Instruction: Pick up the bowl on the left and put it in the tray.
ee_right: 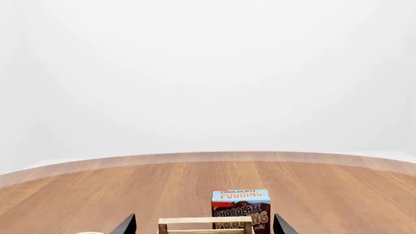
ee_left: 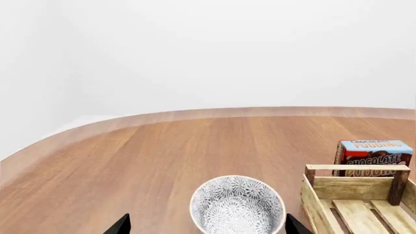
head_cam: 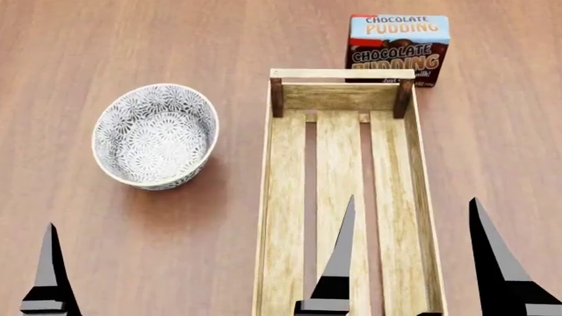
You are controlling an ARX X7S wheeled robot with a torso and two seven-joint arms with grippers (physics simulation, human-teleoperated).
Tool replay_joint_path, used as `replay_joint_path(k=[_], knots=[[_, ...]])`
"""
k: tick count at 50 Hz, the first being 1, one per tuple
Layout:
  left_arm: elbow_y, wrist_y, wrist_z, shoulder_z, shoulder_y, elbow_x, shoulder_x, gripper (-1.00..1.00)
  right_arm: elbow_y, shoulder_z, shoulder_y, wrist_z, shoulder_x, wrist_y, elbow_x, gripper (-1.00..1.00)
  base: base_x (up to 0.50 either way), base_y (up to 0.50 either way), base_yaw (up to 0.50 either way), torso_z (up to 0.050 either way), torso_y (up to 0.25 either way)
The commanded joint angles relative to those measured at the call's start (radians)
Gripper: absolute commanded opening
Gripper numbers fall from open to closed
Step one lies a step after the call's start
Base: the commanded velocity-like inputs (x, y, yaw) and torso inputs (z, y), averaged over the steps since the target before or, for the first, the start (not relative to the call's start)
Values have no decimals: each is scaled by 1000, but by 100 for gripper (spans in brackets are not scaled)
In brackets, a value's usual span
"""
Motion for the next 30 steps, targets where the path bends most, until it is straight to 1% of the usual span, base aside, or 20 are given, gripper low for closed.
replay_joint_path(k=[1,3,5,8,10,11,12,13,16,18,20,21,22,23,24,26,30], knots=[[-14,48,66,-14,0,-44,16,100,-2,22,1,-11,-11,-13,0,100,0,0,0,45,-162],[-20,38,72,-23,-5,-87,31,100,-10,26,4,-6,-7,-4,5,100,0,0,0,41,-142],[-15,-2,61,-22,-23,-108,40,100,-8,28,1,-5,-5,-11,8,100,0,0,0,0,0],[-2,-89,50,-63,-76,-225,67,100,-5,23,-1,-1,-2,-16,7,100,0,0,0,0,0],[8,-219,-6,-110,-140,-330,96,100,-3,21,-1,1,0,-19,7,100,0,0,0,0,0],[2,-296,-30,-146,-180,-420,112,100,-3,20,0,2,1,-18,8,100,0,0,0,0,0],[-4,-309,-25,-155,-197,-455,119,100,-4,19,1,4,2,-17,10,100,0,0,0,0,0],[-5,-443,-122,-222,-297,-605,149,100,-6,19,2,5,3,-16,12,100,0,0,0,0,0],[-4,-501,-184,-252,-378,-676,160,100,-4,19,2,8,7,-18,15,100,0,0,0,0,0],[-43,-513,-208,-260,-434,-696,177,100,2,21,-2,8,9,-27,19,100,0,0,0,0,0],[-67,-514,-218,-264,-458,-713,188,100,1,22,-2,10,11,-28,23,100,0,0,0,0,0],[-83,-507,-217,-259,-469,-706,190,100,-1,21,-1,12,12,-25,24,100,0,0,0,0,0],[-119,-481,-206,-221,-481,-646,183,100,2,22,-3,12,12,-29,27,100,0,0,0,0,0],[-138,-469,-205,-215,-489,-637,190,100,6,22,-4,11,13,-34,28,100,0,0,0,0,0],[-154,-460,-205,-225,-497,-650,205,100,6,22,-4,12,14,-35,29,100,0,0,0,0,0],[-212,-428,-199,-206,-519,-607,211,100,3,23,-2,15,16,-33,33,100,0,0,0,0,0],[-283,-397,-201,-217,-546,-606,232,100,4,25,-3,18,21,-37,40,100,0,0,0,0,0]])
